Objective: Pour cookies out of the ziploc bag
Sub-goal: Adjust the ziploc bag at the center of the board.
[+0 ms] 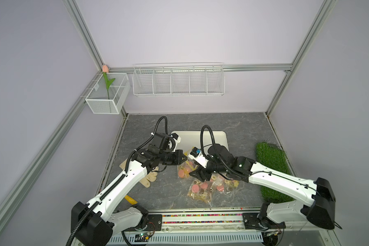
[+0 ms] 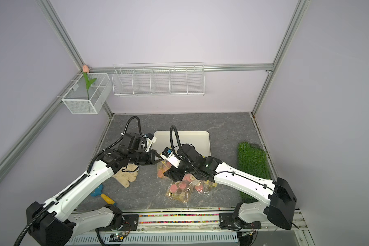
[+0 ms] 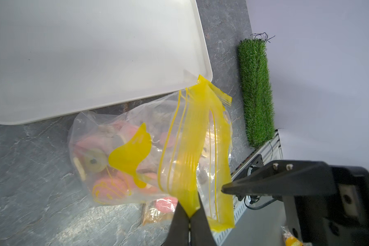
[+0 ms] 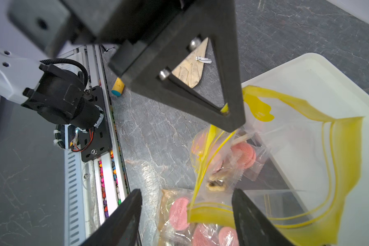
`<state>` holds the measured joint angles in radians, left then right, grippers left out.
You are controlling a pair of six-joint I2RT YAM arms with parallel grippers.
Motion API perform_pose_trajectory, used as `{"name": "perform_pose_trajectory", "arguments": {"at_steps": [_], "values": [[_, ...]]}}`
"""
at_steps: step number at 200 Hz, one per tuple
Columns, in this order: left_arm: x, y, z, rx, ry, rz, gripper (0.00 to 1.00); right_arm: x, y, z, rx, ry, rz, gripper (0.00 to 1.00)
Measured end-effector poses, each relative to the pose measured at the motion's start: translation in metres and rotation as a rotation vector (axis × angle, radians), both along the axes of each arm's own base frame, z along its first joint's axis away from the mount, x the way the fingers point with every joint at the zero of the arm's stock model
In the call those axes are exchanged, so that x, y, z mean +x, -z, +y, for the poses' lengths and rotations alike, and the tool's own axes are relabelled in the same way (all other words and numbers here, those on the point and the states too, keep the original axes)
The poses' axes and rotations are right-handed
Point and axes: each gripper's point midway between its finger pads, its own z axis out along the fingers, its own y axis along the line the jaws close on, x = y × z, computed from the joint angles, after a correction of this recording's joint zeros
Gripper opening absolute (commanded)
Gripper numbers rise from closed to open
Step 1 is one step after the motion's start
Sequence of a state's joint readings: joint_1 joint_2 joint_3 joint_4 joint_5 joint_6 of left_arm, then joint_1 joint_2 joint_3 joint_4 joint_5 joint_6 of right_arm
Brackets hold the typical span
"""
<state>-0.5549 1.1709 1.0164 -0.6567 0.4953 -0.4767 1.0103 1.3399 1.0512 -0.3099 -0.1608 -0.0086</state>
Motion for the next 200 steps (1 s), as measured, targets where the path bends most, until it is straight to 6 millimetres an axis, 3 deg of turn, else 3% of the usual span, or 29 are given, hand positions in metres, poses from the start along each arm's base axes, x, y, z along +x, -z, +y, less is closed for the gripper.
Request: {"name": "perform_pose_trajectory", "arguments": {"at_steps": [78,125,163,200], "values": [[0.001,-0.004,-0.002,-0.045,0.027,0.014,0.05,0.002,0.034,0.01,-0.117,-0.022,-0.052,0.58],[0.0,-0.004,-0.003,-0.049,0.043,0.009,0.06,0.014,0.033,0.011,-0.154,0.017,-0.108,0.51],[0.0,-0.003,-0.003,-0.046,0.052,0.006,0.09,0.021,0.036,0.014,-0.179,0.03,-0.128,0.29],[0.005,-0.001,0.004,-0.042,0.033,0.006,0.17,0.028,0.041,0.018,-0.205,0.053,-0.122,0.16]]}}
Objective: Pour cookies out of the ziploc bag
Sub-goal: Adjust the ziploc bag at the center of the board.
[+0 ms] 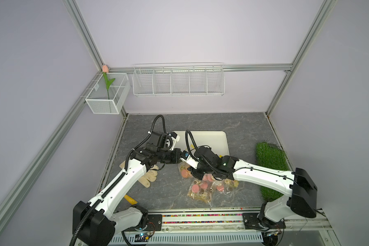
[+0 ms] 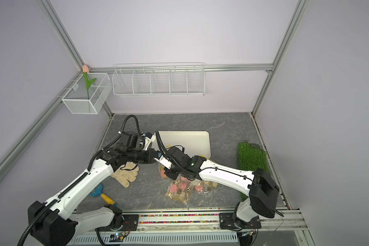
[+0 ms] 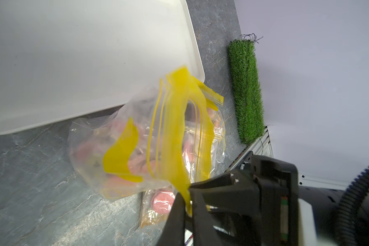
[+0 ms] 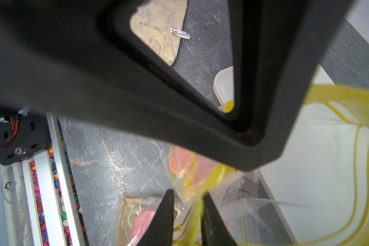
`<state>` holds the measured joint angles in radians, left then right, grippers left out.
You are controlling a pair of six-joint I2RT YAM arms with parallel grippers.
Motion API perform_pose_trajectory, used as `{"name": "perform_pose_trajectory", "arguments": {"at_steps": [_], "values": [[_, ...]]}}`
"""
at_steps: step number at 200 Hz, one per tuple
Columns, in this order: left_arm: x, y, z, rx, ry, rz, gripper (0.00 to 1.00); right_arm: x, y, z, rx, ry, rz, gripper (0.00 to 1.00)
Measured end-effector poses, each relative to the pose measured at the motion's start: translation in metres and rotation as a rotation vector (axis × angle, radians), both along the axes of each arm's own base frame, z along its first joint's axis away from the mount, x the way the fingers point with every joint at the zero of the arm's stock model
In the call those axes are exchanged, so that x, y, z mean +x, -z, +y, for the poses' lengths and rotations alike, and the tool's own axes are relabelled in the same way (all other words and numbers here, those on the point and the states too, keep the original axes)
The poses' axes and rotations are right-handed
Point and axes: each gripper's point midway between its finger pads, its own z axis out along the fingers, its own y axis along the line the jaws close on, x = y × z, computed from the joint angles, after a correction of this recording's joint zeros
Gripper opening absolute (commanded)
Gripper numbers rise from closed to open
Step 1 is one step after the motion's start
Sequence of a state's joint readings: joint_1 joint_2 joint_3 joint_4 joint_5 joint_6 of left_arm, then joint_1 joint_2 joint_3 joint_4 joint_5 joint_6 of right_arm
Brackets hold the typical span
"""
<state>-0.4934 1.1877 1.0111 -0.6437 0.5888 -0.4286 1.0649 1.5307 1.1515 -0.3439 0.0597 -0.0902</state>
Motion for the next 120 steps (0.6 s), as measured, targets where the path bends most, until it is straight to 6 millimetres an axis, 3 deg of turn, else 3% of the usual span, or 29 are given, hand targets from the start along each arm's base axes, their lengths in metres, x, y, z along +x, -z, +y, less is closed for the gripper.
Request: {"name": "perform_pose_trajectory", "arguments": {"at_steps": [27,55,73,120], "values": [[0.003,0.002,0.004,0.011,-0.01,-0.007,0.33,0.0,0.0,-0.002,-0.002,0.021,0.014,0.1],[0.003,0.002,0.014,0.018,-0.037,0.008,0.65,0.0,-0.001,-0.001,0.013,0.053,0.045,0.07],[0.005,-0.002,0.028,0.024,-0.082,0.0,0.75,0.001,-0.007,0.004,0.045,0.08,0.071,0.07],[0.004,-0.027,0.065,-0.006,-0.214,-0.067,0.78,0.01,-0.033,0.023,0.184,0.196,0.171,0.06]]}}
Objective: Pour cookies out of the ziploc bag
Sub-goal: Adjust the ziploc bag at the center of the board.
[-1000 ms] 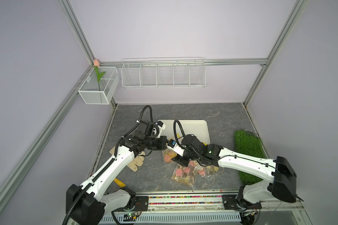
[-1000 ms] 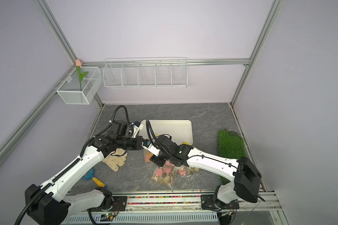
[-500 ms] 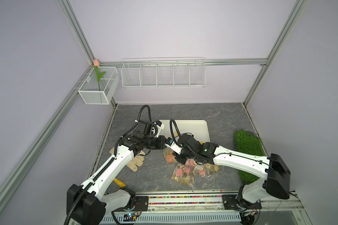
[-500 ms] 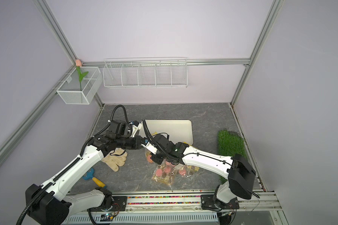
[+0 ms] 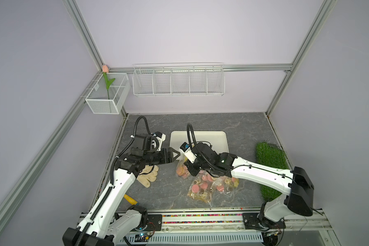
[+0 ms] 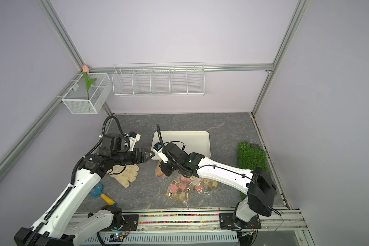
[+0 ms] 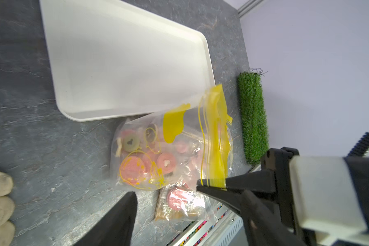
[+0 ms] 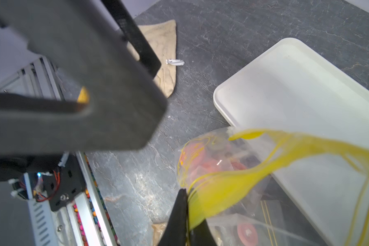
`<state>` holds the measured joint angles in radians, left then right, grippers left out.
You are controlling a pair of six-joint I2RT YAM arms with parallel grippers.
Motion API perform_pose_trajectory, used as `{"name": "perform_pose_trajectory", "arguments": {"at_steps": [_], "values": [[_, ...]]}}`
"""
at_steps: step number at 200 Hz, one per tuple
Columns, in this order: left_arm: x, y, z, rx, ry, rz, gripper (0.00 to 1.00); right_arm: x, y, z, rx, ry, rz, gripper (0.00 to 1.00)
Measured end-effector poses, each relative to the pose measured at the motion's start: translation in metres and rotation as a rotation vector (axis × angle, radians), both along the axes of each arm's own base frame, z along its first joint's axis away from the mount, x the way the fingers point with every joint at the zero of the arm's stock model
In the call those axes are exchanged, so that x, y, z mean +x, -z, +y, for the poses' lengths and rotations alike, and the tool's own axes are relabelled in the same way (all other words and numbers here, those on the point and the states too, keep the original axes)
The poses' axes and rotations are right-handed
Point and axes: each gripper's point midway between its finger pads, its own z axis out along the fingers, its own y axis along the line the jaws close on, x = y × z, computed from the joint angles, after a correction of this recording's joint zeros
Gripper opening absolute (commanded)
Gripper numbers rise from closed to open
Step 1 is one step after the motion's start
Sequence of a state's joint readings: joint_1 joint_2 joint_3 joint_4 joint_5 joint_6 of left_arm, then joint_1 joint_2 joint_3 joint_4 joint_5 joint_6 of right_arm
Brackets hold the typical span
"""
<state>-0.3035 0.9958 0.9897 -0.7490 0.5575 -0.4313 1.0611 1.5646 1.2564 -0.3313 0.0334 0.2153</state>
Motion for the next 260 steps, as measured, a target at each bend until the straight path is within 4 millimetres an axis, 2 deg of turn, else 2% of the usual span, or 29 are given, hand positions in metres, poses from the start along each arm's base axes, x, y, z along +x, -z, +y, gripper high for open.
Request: {"name": "perform_pose_trajectory", "arguments": {"at_steps": [27,57,94,115,137,153,200,223,260], "values": [[0.002,0.001,0.017,0.002,-0.067,0.024,0.74,0.007,-0.012,0.005,0.102,0.09,0.095,0.07],[-0.001,0.006,0.021,0.007,-0.078,0.055,0.71,0.028,-0.014,0.0,0.233,0.218,0.227,0.07],[-0.007,0.032,0.017,-0.011,-0.071,0.143,0.67,0.067,0.012,-0.041,0.334,0.432,0.36,0.07],[-0.009,0.05,0.015,-0.027,-0.075,0.193,0.64,0.08,0.024,-0.059,0.35,0.513,0.401,0.06],[-0.009,0.066,0.013,-0.045,-0.088,0.221,0.53,0.084,0.027,-0.066,0.37,0.555,0.425,0.07],[-0.01,0.078,0.013,-0.057,-0.104,0.25,0.5,0.085,0.026,-0.067,0.384,0.567,0.434,0.06],[-0.009,0.102,0.01,-0.091,-0.141,0.296,0.49,0.087,0.023,-0.067,0.407,0.579,0.449,0.07],[-0.013,0.112,0.004,-0.101,-0.138,0.314,0.47,0.088,0.023,-0.067,0.41,0.581,0.454,0.07],[-0.021,0.135,-0.008,-0.1,-0.132,0.346,0.48,0.087,0.022,-0.066,0.413,0.575,0.463,0.07]]}}
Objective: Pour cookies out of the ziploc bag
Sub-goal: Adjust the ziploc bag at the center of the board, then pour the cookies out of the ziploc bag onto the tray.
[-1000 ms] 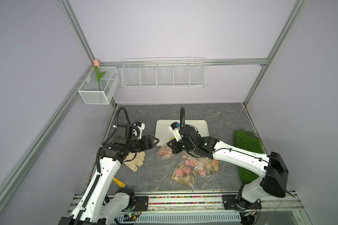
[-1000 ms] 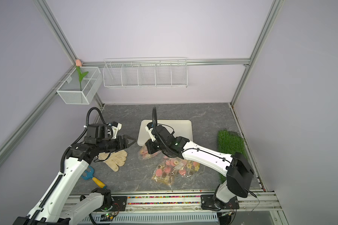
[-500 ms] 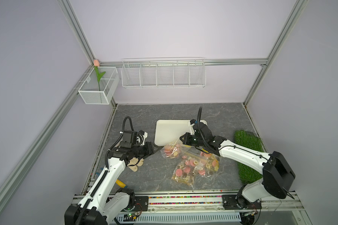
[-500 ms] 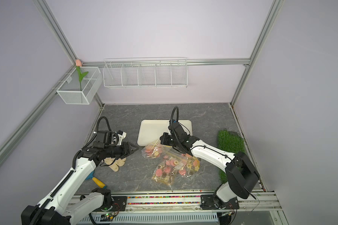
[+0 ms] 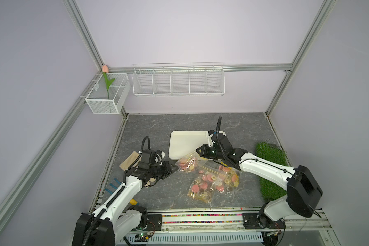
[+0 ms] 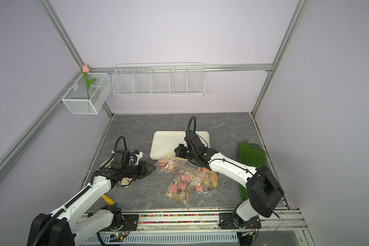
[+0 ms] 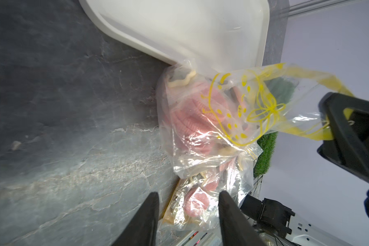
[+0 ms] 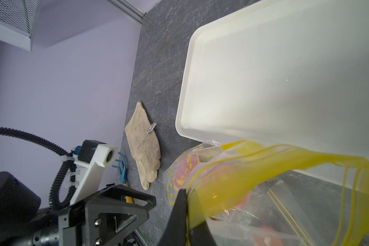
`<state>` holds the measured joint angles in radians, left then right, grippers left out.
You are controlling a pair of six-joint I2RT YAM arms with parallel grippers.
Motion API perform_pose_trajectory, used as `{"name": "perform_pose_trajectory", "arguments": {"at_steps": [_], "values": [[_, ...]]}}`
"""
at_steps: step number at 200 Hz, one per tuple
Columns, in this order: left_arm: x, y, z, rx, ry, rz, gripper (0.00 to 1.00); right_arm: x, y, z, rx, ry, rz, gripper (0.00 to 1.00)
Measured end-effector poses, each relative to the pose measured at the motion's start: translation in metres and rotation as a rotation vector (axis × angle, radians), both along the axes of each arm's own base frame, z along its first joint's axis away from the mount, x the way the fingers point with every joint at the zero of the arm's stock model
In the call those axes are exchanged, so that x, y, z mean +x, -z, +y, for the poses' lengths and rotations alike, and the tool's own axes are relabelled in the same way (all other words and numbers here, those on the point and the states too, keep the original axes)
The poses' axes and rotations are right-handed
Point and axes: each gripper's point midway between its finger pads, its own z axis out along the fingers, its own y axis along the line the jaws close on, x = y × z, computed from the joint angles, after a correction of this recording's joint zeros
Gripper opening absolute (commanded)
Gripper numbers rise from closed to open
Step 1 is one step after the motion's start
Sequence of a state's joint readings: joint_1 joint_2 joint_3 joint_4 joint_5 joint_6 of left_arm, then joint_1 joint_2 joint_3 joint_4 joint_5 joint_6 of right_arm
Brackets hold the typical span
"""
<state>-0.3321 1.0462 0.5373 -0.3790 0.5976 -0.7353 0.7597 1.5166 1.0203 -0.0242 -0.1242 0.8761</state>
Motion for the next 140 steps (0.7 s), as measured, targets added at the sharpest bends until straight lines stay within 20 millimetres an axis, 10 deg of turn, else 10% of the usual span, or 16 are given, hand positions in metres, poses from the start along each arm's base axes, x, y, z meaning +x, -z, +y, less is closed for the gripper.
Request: {"name": "perform_pose_trajectory", "arguments": {"at_steps": [140], "values": [[0.026,0.017,-0.009,-0.081,-0.094,-0.036,0.31,0.0,-0.001,-0.001,0.011,-0.01,0.01,0.07]]}}
